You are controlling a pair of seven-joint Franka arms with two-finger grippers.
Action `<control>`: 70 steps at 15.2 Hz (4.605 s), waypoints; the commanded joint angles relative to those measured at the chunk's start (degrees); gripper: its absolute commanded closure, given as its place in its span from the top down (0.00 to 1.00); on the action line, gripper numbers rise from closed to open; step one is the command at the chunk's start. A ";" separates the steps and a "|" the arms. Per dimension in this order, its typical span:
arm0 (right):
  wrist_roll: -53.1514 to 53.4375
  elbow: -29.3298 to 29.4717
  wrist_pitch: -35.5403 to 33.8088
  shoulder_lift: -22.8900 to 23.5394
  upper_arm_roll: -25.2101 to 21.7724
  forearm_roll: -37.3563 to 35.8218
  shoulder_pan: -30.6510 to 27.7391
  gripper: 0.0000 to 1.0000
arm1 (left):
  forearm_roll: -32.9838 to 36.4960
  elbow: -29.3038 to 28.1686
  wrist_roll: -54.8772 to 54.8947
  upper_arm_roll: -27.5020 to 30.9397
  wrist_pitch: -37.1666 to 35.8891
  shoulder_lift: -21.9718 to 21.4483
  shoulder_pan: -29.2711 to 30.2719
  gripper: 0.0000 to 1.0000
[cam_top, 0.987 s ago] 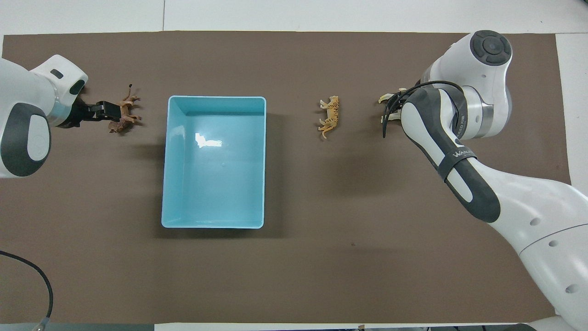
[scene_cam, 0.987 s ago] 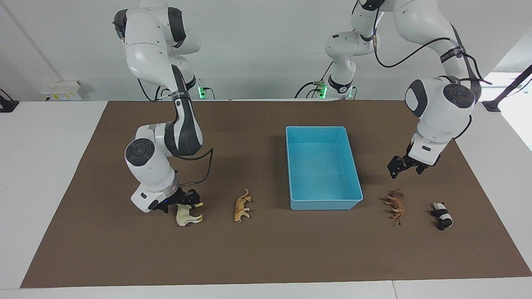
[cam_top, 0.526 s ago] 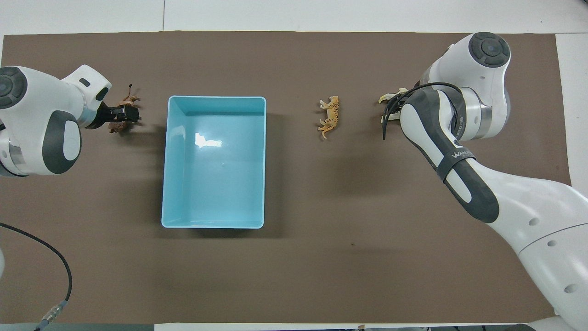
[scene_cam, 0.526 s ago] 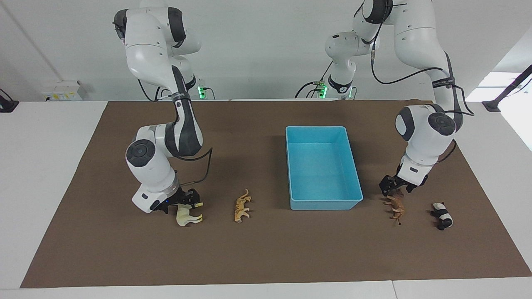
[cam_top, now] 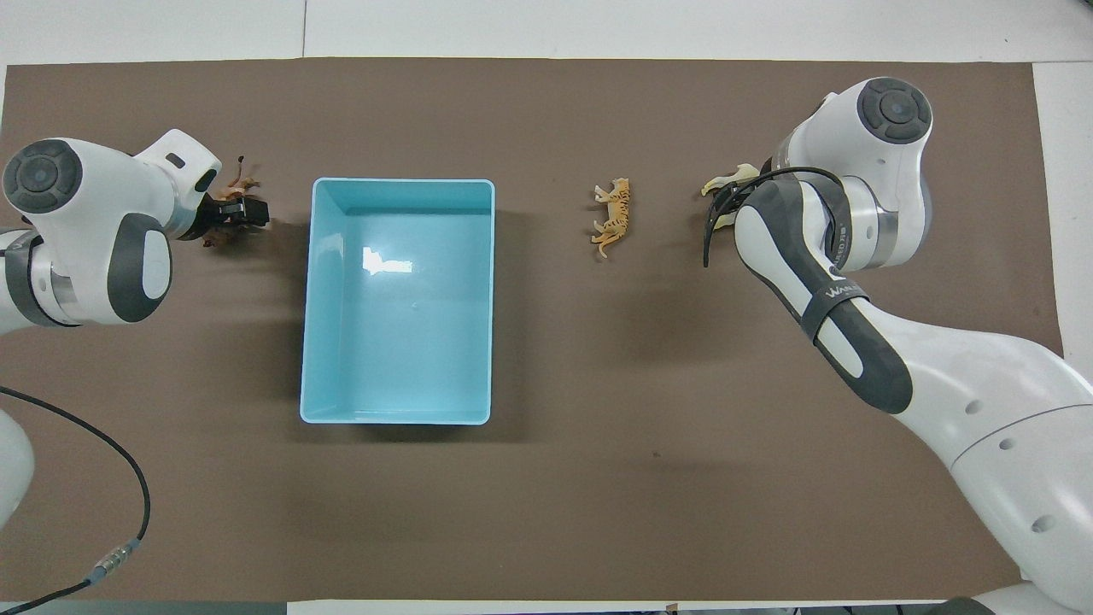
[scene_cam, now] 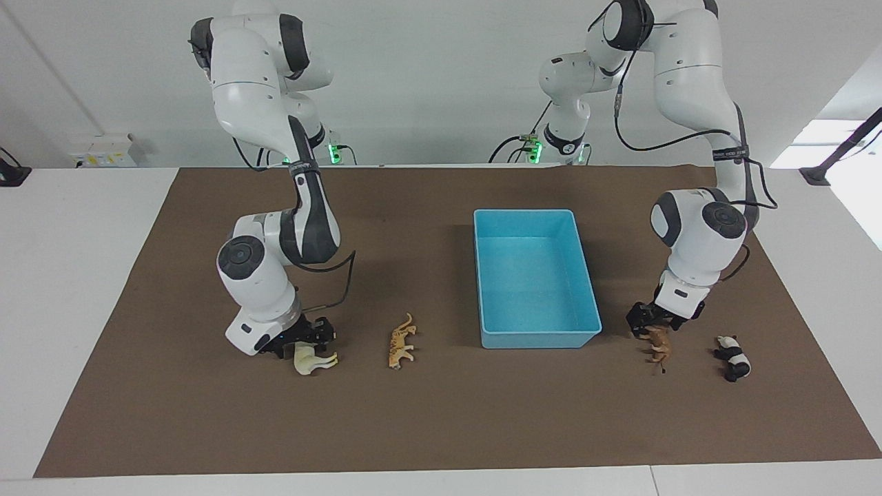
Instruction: Put all toys into storage box
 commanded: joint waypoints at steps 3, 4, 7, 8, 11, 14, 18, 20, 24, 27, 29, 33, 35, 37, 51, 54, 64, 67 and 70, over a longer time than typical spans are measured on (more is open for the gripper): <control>-1.49 -1.06 4.18 -0.31 0.10 0.31 -0.43 0.00 | 1.10 -1.00 0.37 0.04 2.33 0.26 0.79 1.00; -1.49 -0.98 4.18 -0.31 0.10 0.31 -0.60 0.00 | 1.01 -1.00 0.28 0.04 2.24 0.35 0.79 1.00; -1.23 0.77 3.04 -0.31 0.01 0.40 -0.17 0.00 | 1.01 -1.00 -0.25 0.04 2.07 0.97 0.36 0.84; -1.06 1.39 2.69 -0.40 0.01 0.40 -0.17 0.00 | 1.01 -0.91 -0.34 0.04 1.81 0.97 0.44 0.70; -0.88 6.47 -4.66 -1.10 -0.43 0.49 -0.17 0.00 | 1.01 -0.83 -0.42 0.04 1.37 0.88 0.62 0.51; 0.26 12.02 -13.20 -3.64 -0.52 0.66 -0.78 0.00 | 0.83 0.57 -1.30 -0.05 -0.04 0.97 0.53 0.48; 0.35 12.21 -19.36 -9.97 -0.69 0.66 -0.43 0.00 | 0.57 9.42 -3.84 -0.05 -10.90 2.28 -0.34 0.48; 0.70 12.38 -22.35 -11.91 -0.69 0.93 -0.34 0.00 | 0.31 15.14 -5.95 -0.13 -18.98 1.85 -1.48 0.48; 5.88 16.34 -26.23 -12.09 -0.25 0.40 1.06 0.00 | -4.34 20.45 -14.37 -1.28 -32.63 -3.49 -5.07 0.49; 6.77 16.43 -26.23 -12.09 -0.25 0.40 1.42 0.00 | -4.53 18.26 -30.60 -1.28 -34.76 -6.06 -14.46 0.50; 6.77 16.43 -26.23 -12.09 -0.25 0.49 1.42 0.00 | -4.53 14.06 -40.02 -1.37 -30.30 -7.55 -19.75 0.53; 6.77 16.43 -26.23 -12.09 -0.25 0.49 1.42 0.00 | -4.44 1.12 -43.75 -1.28 -22.11 -12.48 -24.16 1.00; 7.64 16.43 -26.14 -12.09 0.01 0.57 1.42 0.00 | -4.44 1.46 -43.23 -1.28 -21.49 -12.48 -23.99 1.00; 11.06 16.43 -25.70 -12.09 0.19 0.49 3.51 0.00 | -4.00 1.72 -43.23 -0.93 -22.27 -13.88 -23.47 1.00; 39.10 29.86 -16.76 4.24 -0.87 -5.31 30.58 0.00 | 7.75 14.60 4.58 0.30 -9.97 0.84 7.12 1.00; 41.40 30.22 -12.18 7.68 -1.31 -5.58 33.40 0.00 | 9.45 21.22 8.70 0.13 -7.62 8.42 9.84 1.00; 50.36 29.34 -11.89 9.27 -1.22 -5.93 38.51 1.00 | -0.68 18.26 9.07 0.30 3.20 11.51 10.20 1.00; 51.68 29.87 -14.80 8.92 -1.48 -6.02 38.07 1.00 | 2.07 13.87 9.07 0.30 7.33 11.51 10.29 1.00; 51.77 29.96 -19.97 6.82 -4.37 -6.11 35.53 1.00 | 1.98 14.11 8.81 0.30 6.12 11.51 10.11 1.00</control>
